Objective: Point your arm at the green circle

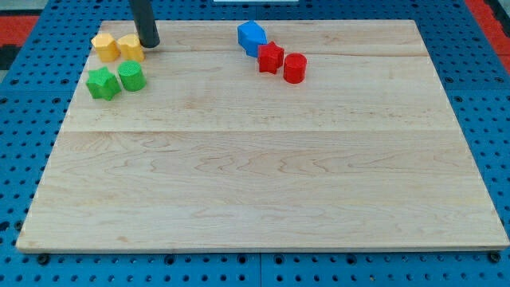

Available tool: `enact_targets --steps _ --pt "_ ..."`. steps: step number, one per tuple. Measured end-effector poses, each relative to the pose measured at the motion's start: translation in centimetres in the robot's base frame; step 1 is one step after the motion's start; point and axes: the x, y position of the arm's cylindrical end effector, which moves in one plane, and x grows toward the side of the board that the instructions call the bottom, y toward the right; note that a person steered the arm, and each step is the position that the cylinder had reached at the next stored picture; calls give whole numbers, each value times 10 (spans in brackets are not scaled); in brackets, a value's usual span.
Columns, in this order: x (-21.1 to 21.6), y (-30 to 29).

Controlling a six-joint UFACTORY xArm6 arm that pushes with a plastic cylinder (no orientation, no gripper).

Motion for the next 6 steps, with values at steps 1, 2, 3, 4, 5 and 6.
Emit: enact_targets --steps 1,2,3,4,5,6 --pt "0 0" --pt "7 27" --pt "53 57" --pt "86 60" --pt "105 39" --pt "113 36"
